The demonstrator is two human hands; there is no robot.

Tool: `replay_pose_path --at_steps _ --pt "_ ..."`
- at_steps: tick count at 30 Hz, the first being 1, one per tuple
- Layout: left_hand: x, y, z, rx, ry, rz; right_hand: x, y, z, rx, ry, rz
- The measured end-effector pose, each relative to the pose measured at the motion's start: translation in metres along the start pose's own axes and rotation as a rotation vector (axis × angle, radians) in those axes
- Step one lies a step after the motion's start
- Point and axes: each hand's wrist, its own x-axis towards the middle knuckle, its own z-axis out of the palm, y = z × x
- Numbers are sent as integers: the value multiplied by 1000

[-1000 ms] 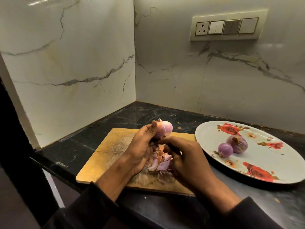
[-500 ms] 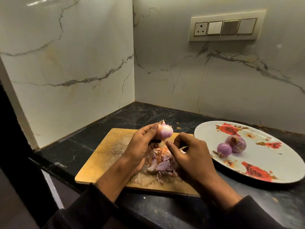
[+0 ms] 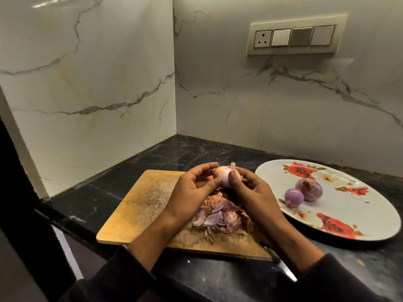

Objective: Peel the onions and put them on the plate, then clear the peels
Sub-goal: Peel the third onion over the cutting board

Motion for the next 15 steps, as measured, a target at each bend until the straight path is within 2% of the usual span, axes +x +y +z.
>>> replay_pose_path --at_steps 6,15 --pt "-1 -2 1 133 -5 44 1 3 -1 -94 30 14" --pt "-2 -6 3 271 62 117 -3 3 4 -96 75 -59"
